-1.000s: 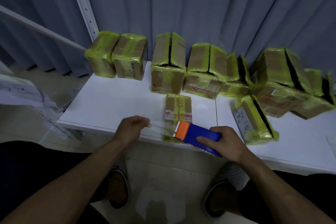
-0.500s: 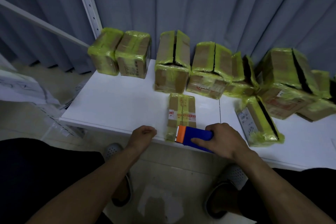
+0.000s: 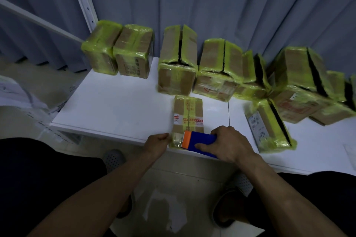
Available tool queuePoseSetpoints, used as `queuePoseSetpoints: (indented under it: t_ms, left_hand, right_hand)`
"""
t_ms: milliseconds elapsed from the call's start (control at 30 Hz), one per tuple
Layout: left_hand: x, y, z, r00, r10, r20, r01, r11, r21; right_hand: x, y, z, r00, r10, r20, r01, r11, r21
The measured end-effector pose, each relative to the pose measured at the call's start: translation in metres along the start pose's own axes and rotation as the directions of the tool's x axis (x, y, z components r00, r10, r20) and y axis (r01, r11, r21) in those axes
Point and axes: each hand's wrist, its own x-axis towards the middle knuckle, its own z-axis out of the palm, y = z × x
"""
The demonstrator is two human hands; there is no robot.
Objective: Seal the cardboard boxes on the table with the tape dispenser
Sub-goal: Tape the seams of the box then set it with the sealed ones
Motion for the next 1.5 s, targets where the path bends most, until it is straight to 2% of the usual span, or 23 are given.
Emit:
queuePoseSetpoints:
  t_ms: [67, 133, 233, 433, 500, 600, 700, 833, 1000, 1167, 1367, 1433, 1500]
  left_hand:
    - [0.003, 0.002, 0.000, 0.999, -0.041, 0.012, 0.041, 0.999, -0.001]
    - [0.006, 0.004, -0.003, 0.997, -0.063, -0.053, 0.064, 0.998, 0.019]
    - [0.000, 0.005, -0.003, 0.991, 0.047, -0.124, -0.053, 0.997, -0.047]
    - [-0.016, 0.002, 0.004, 0.978, 0.196, 0.065, -0.190, 0.977, -0.096]
    - [-0.022, 0.000, -0.002, 0.930, 0.355, 0.097, -0.355, 0.935, -0.024]
    - [-0.031, -0.002, -0.009, 0.781, 0.608, 0.144, -0.613, 0.790, -0.010]
    - [-0.022, -0.004, -0.017, 0.713, 0.654, 0.253, -0.698, 0.697, 0.164]
    - [-0.010, -0.011, -0.025, 0.657, 0.702, 0.273, -0.748, 0.564, 0.350]
    - [-0.006, -0.004, -0.028, 0.682, 0.676, 0.281, -0.721, 0.555, 0.415]
    - [-0.006, -0.001, -0.029, 0.619, 0.733, 0.283, -0.764, 0.477, 0.435]
    - [-0.009, -0.006, -0.015, 0.448, 0.828, 0.337, -0.826, 0.240, 0.510]
    - [-0.011, -0.007, -0.013, 0.427, 0.833, 0.352, -0.832, 0.209, 0.515]
    - [-0.011, -0.006, -0.013, 0.432, 0.826, 0.361, -0.839, 0.221, 0.497]
  right_hand:
    - [0.000, 0.000, 0.001, 1.000, 0.006, 0.001, -0.006, 1.000, -0.004]
    - [0.000, 0.001, 0.002, 1.000, 0.017, 0.008, -0.017, 1.000, 0.010]
    - [0.002, 0.002, 0.003, 1.000, 0.024, 0.019, -0.025, 0.999, 0.034]
    - [0.002, 0.002, 0.004, 0.999, 0.023, 0.031, -0.025, 0.998, 0.058]
    - [0.002, 0.002, 0.003, 0.999, 0.024, 0.035, -0.026, 0.997, 0.070]
    - [0.001, 0.003, 0.003, 0.999, 0.026, 0.029, -0.029, 0.996, 0.081]
    - [-0.001, 0.004, 0.004, 0.999, 0.024, 0.034, -0.027, 0.995, 0.091]
    - [-0.004, 0.008, 0.004, 0.999, 0.007, 0.040, -0.010, 0.996, 0.091]
    - [-0.005, 0.015, 0.004, 0.999, 0.006, 0.039, -0.009, 0.997, 0.082]
    - [-0.007, 0.023, 0.008, 0.999, -0.008, 0.039, 0.005, 0.996, 0.089]
    - [-0.010, 0.028, 0.010, 0.999, -0.030, 0.029, 0.028, 0.996, 0.087]
    - [-0.012, 0.030, 0.011, 0.999, -0.034, 0.021, 0.032, 0.995, 0.092]
    - [-0.013, 0.030, 0.010, 0.999, -0.046, 0.013, 0.044, 0.994, 0.095]
